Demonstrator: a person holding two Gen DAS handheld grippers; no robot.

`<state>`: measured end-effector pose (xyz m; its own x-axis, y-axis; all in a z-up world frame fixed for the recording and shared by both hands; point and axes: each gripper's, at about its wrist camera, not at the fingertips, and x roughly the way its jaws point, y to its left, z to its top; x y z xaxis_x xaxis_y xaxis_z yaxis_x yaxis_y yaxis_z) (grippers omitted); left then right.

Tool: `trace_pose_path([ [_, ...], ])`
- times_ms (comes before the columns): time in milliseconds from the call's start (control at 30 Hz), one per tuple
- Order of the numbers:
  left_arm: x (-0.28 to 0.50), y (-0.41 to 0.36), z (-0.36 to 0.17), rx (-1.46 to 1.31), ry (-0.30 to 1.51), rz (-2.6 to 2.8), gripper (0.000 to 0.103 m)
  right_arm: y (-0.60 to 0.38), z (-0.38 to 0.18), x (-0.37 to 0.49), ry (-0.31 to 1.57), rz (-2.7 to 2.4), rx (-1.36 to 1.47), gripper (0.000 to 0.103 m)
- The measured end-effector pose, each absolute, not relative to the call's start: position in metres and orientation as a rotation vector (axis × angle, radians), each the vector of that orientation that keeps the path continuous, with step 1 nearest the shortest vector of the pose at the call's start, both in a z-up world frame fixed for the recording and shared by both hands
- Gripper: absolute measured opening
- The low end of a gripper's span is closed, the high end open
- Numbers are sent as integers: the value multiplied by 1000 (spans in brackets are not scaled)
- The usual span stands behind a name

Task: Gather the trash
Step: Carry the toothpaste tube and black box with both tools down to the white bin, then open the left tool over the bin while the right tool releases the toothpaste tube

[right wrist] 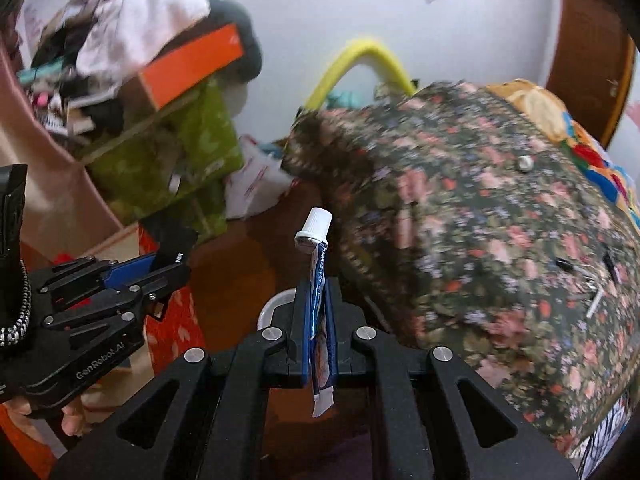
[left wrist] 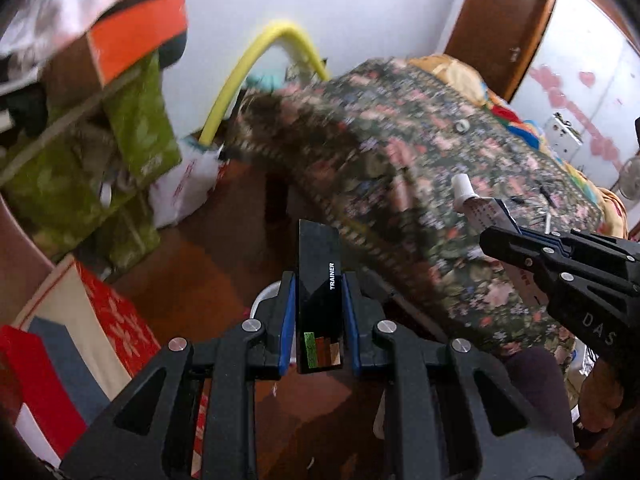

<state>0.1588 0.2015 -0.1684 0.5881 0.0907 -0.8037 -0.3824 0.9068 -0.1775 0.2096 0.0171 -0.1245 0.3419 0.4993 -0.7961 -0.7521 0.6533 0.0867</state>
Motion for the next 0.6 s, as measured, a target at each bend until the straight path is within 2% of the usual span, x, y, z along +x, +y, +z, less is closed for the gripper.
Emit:
trace_pose_path([
  [333,190,239,-241,-470,1049,301,21,78,-186,232,1058,854,-417,6],
  [533,208,250,-250,-521,1057,279,21,94,-198,252,1129,870,-377,6],
  [567,210,252,-250,-533,1054,279,23,95,-197,255,1126,866,-364,6],
  [600,212,254,-251,-553,1058,283,32,96,-197,257,1129,866,-358,7],
])
